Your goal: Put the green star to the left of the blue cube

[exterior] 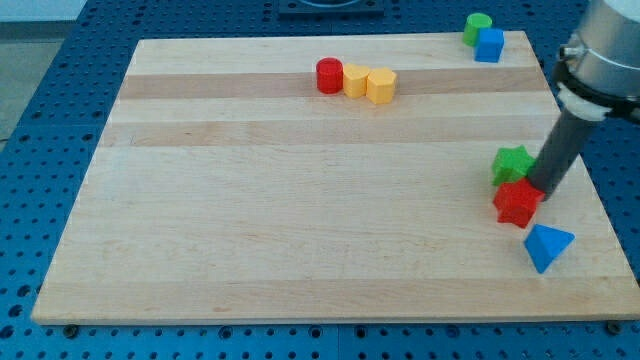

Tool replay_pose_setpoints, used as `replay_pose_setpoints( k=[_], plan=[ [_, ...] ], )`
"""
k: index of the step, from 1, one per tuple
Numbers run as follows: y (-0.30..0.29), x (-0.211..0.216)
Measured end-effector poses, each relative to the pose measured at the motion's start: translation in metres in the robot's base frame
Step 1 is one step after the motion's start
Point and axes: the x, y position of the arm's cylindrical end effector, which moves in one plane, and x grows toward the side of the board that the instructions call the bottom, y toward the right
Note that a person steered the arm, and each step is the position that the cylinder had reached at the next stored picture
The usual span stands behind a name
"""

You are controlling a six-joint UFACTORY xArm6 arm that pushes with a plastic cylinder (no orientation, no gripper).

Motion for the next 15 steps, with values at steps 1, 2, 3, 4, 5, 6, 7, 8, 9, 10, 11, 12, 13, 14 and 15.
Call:
replay_pose_setpoints(
  k=[1,2,3,4,5,6,7,8,9,10,11,12,13,14,15],
  plan=[
    [-0.023,-0.012],
    [-0.044,-0.027],
    [-0.055,-0.040],
    [-0.029,-0.046],
    [-0.006,-0.048],
    [-0.008,-0.074],
    [-0.016,-0.109],
    [-0.019,-0.141],
    [-0.033,-0.173],
    [-0.062,-0.174],
    [-0.087,-0.182],
    [-0.087,-0.208],
    [-0.097,-0.207],
    [-0.093,-0.176],
    [-0.050,-0.167]
  ],
)
